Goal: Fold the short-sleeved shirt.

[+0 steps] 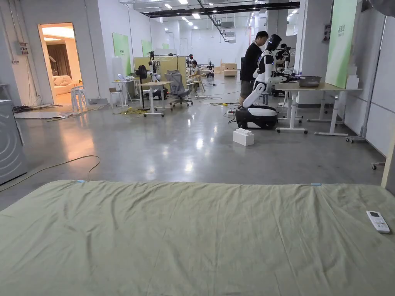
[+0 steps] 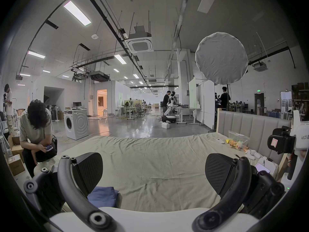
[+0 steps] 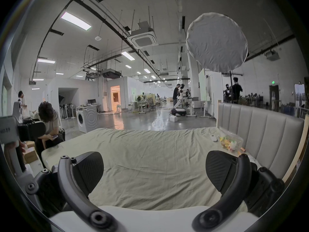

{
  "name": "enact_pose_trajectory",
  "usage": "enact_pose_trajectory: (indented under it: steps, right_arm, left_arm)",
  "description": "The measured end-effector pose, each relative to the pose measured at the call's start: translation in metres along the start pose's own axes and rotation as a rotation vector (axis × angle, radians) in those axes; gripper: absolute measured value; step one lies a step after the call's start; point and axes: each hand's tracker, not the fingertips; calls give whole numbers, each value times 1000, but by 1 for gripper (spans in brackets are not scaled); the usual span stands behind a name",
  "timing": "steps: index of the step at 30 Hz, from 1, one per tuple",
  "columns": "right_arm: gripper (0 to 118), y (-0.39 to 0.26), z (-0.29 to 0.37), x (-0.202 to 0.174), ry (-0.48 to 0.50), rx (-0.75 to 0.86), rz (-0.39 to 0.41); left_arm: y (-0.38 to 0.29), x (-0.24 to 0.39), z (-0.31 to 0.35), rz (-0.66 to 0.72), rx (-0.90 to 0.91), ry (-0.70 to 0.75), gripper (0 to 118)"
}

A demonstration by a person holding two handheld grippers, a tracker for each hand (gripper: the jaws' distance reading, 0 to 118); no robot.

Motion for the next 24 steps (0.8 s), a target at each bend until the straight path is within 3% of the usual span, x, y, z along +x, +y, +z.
enact_pose_trajectory:
  steps: [3,6,8,10,12,16,24]
  right_arm:
    - [118,5,1,-5,-34,-54,-120]
    - [118,10,-3,-5,40,-142,-152]
    - [118,13,-1,-10,5,-135,-166]
    - [118,17,1,-16,-90,-177,-207]
    - [118,22,0,-19,-141,-203,-212]
    - [118,25,4,-17,-72,-139,-194]
    - [118,21,-4,-14,-144,-170,-209]
  left_arm:
    - [-1,-1,0,13,-4,3,118]
    - [-2,0,-1,15,-11,-2,118]
    - [-2,0,0,13,-12,-12,118]
    - [-1,0,0,14,-10,-12,118]
    - [-1,0,0,15,-9,-15,118]
    - [0,0,1,19,-5,-13,118]
    - [0,-1,3,18,-4,-11,118]
